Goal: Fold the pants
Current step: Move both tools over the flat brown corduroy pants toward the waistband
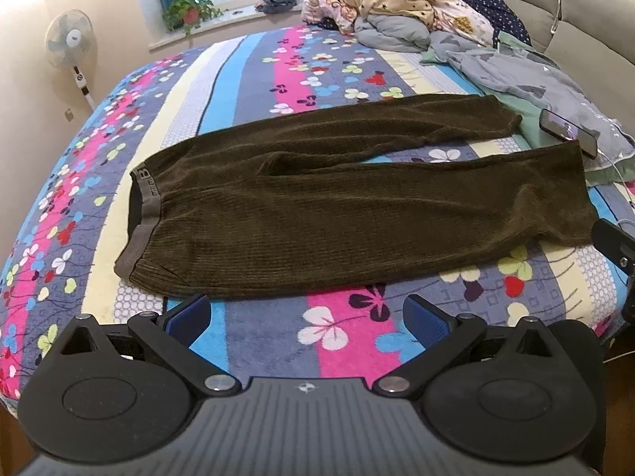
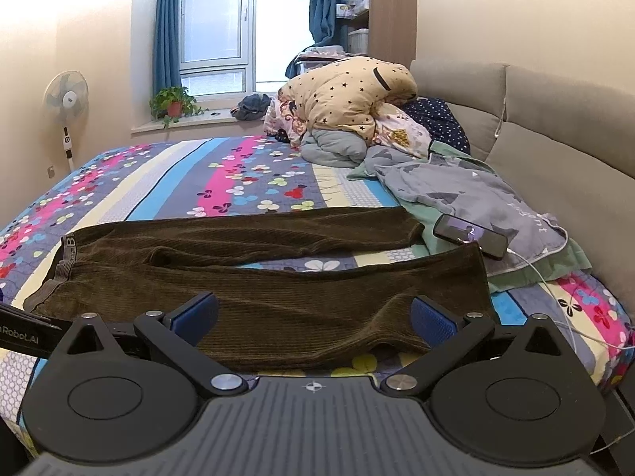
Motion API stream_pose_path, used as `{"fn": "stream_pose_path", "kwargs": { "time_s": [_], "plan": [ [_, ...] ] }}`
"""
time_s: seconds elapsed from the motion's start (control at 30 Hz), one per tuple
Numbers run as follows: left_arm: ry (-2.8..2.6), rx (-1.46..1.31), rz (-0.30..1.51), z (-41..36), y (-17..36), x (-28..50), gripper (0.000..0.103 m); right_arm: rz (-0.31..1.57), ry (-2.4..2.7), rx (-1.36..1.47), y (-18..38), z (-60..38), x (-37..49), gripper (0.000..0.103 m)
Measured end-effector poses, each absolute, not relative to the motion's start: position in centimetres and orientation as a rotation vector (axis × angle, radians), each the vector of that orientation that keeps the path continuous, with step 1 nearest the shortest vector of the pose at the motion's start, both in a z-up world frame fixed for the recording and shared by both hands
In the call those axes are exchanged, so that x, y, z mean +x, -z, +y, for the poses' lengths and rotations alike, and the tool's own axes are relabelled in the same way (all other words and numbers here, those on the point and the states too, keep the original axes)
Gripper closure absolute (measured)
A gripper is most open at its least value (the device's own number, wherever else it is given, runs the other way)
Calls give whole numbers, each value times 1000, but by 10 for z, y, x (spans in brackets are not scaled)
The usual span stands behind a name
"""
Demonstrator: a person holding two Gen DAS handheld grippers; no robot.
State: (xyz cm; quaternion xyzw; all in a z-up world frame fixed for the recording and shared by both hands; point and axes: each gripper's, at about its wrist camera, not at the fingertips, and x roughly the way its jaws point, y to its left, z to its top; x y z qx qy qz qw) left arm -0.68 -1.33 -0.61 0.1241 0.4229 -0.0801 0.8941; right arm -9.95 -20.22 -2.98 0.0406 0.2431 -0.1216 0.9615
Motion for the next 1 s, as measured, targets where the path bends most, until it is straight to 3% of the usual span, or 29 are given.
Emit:
{"fn": "stream_pose_path", "kwargs": {
  "time_s": [1.0],
  "plan": [
    [219, 307, 928, -45, 15, 4, 0, 518, 253, 88, 35, -205, -94, 0]
  ]
}}
